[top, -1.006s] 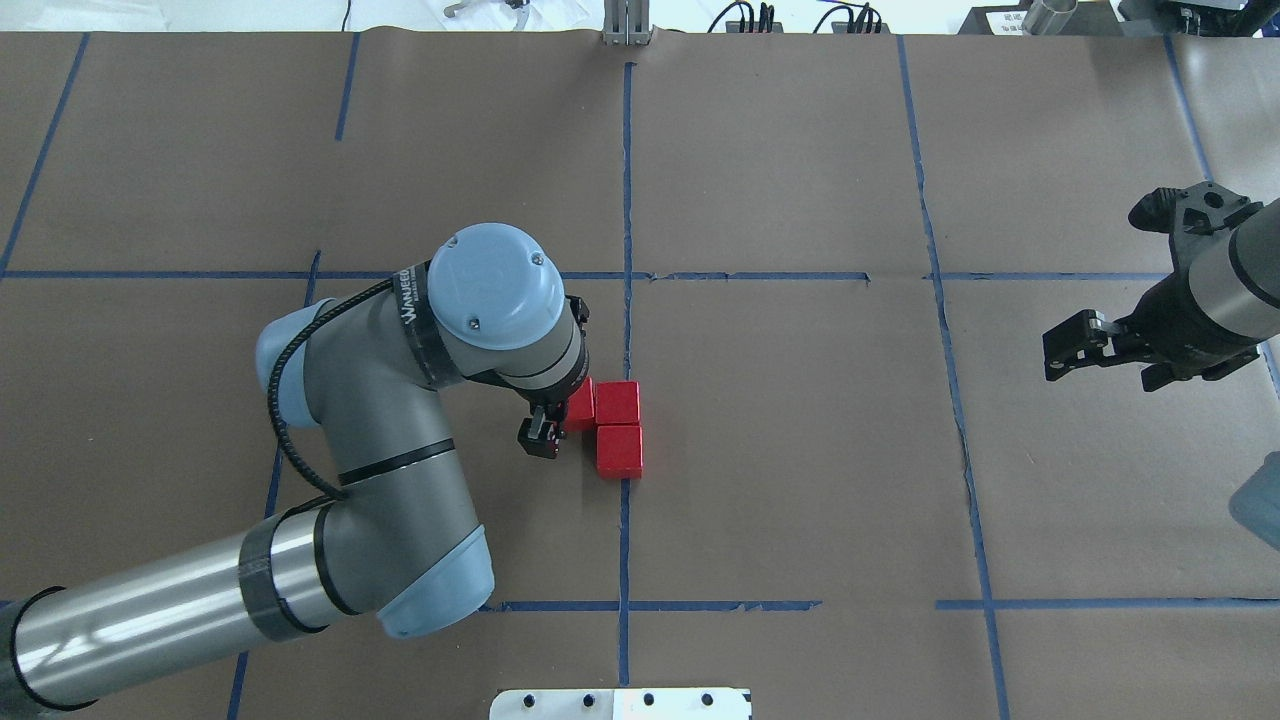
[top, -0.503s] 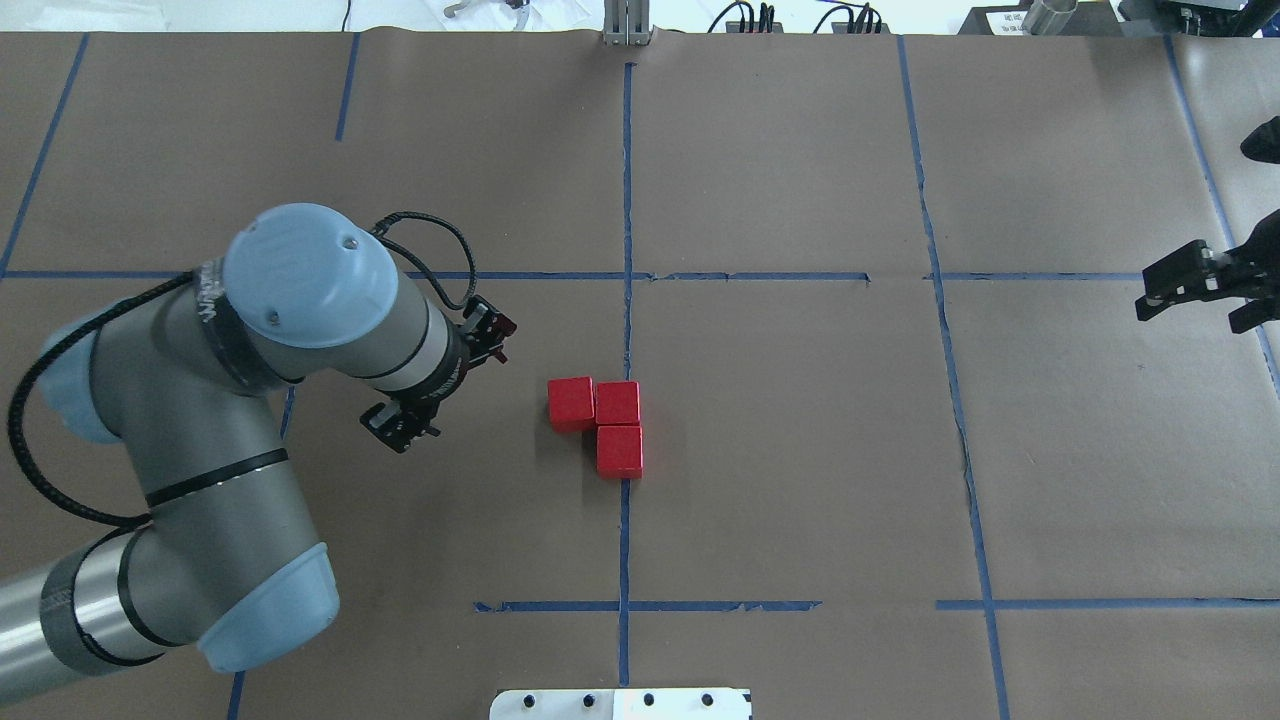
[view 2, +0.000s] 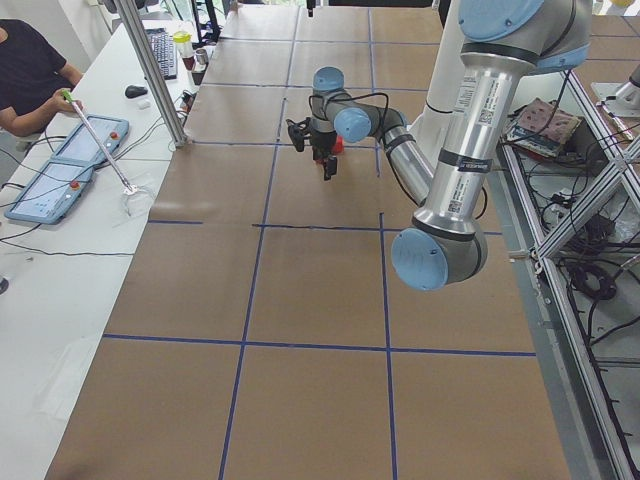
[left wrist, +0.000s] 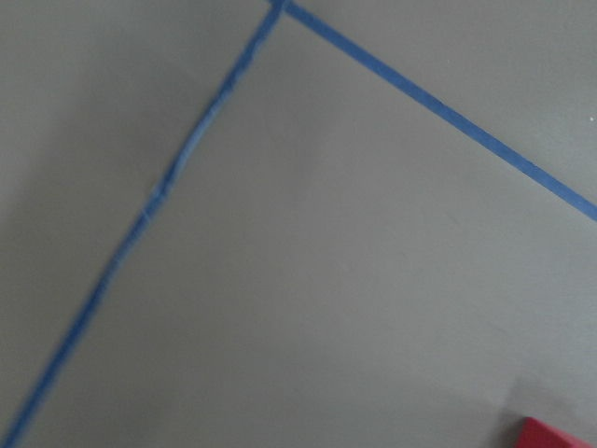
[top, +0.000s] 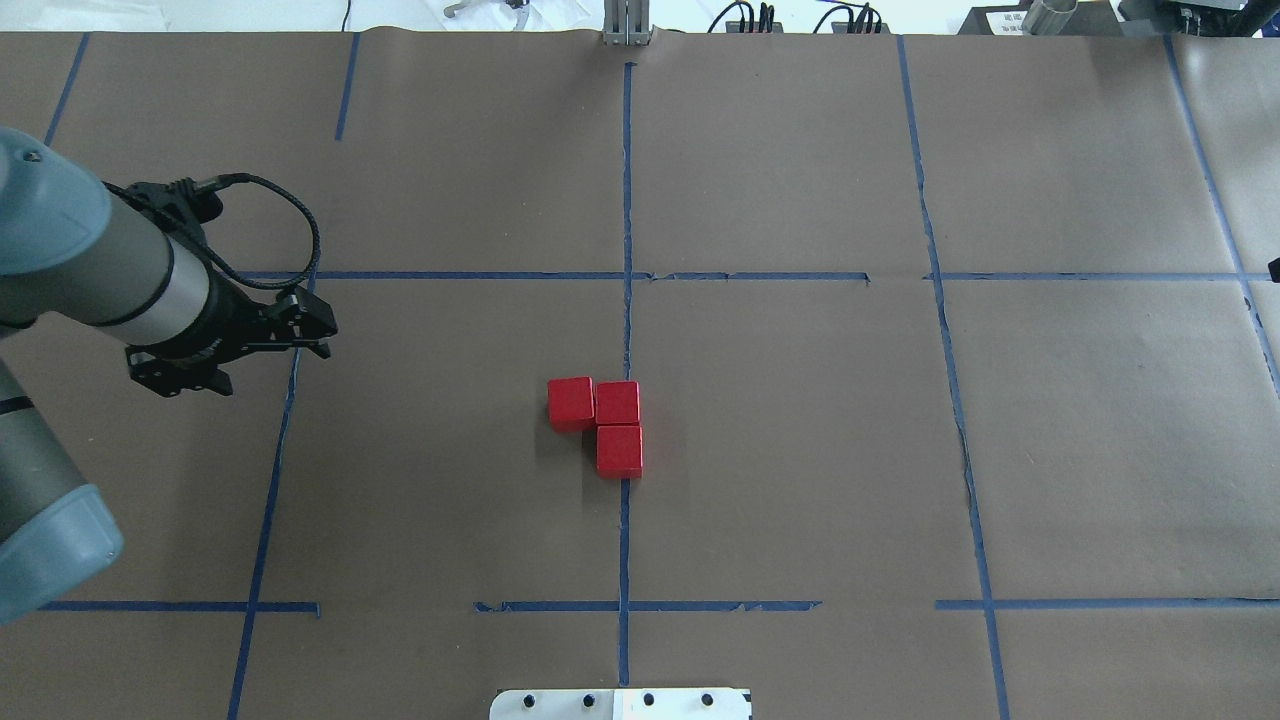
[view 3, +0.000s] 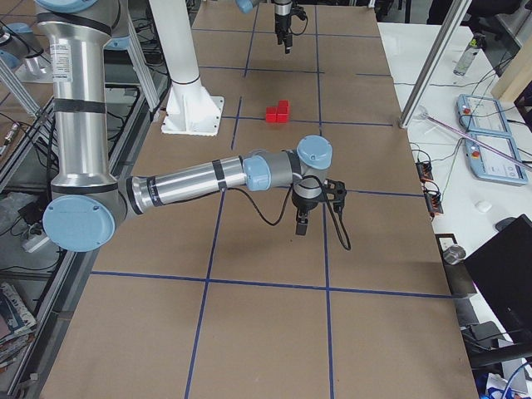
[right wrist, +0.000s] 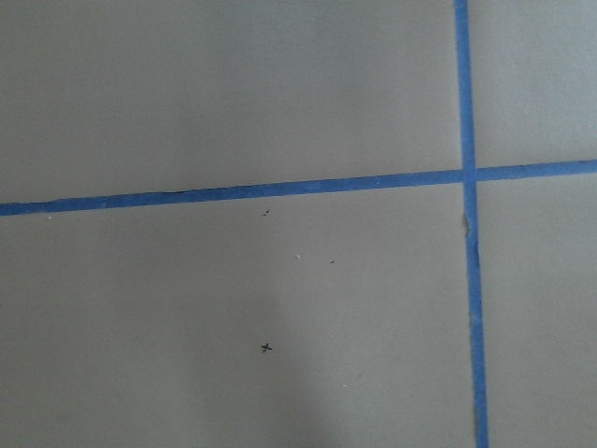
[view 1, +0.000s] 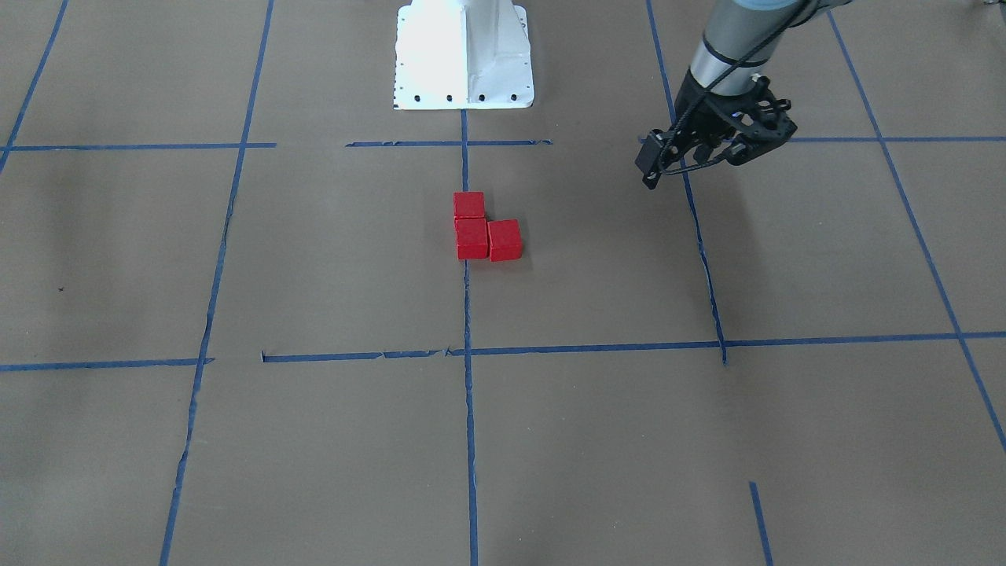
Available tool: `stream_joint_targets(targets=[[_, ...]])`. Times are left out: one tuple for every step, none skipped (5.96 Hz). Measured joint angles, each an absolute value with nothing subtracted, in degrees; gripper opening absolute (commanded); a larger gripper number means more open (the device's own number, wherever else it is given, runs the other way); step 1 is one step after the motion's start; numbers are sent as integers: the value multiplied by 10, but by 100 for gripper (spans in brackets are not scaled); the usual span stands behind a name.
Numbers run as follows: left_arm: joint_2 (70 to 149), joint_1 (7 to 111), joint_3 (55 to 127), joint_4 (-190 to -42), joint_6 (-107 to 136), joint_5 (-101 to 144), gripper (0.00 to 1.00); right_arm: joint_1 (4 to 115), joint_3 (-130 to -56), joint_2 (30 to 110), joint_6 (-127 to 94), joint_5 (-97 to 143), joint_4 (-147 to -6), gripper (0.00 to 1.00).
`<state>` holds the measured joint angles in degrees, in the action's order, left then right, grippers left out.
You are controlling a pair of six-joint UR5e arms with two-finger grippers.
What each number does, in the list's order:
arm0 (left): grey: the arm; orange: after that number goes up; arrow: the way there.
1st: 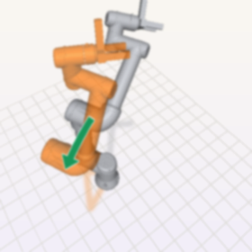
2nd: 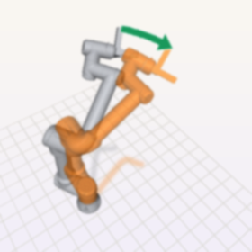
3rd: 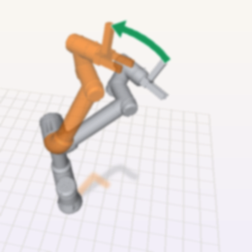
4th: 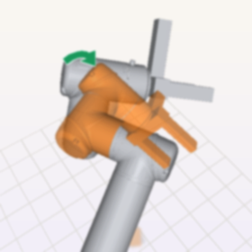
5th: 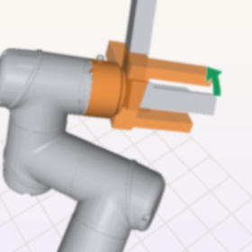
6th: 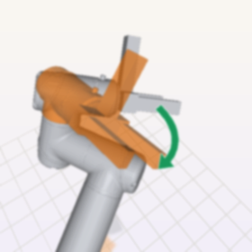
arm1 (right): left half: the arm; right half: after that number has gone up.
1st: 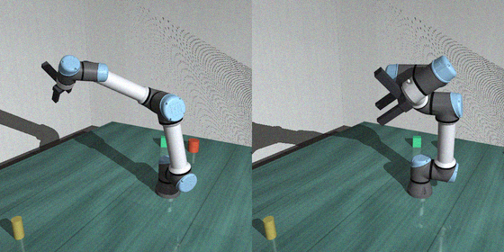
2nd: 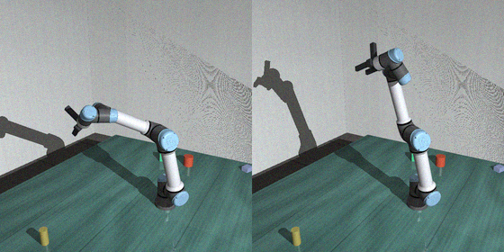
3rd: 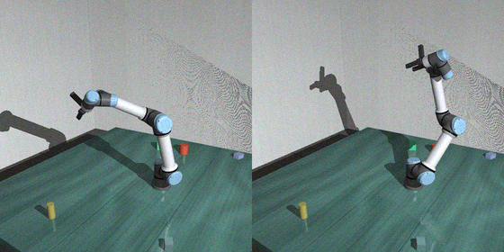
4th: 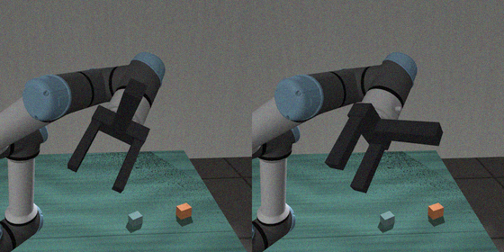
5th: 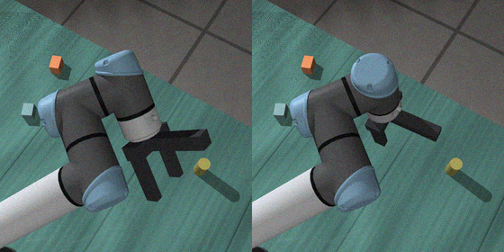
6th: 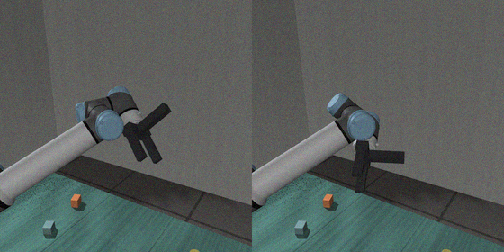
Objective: Form red blocks into L shape at center
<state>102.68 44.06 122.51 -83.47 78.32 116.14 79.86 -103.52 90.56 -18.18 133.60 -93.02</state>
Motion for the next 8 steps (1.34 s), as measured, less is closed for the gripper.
stream_joint_targets(targets=[[990, 484, 1228, -835, 679, 1185, 100, 823, -1017, 908, -135, 1340, -931, 100], [950, 529, 1229, -835, 554, 1208, 100, 842, -1000, 909, -96, 1345, -931, 100], [913, 583, 1228, -834, 434, 1224, 100, 856, -987, 910, -67, 1348, -931, 100], [887, 651, 1210, -832, 310, 1235, 100, 864, -982, 916, -53, 1353, -931, 100], [874, 716, 1166, -831, 197, 1265, 100, 868, -983, 927, -48, 1359, -929, 100], [867, 776, 1110, -833, 103, 1306, 100, 869, -984, 935, -46, 1363, -927, 100], [863, 832, 1066, -835, 32, 1330, 100, 869, -986, 938, -46, 1364, -926, 100], [853, 869, 1052, -833, -6, 1337, 100, 869, -986, 939, -46, 1365, -925, 100]])
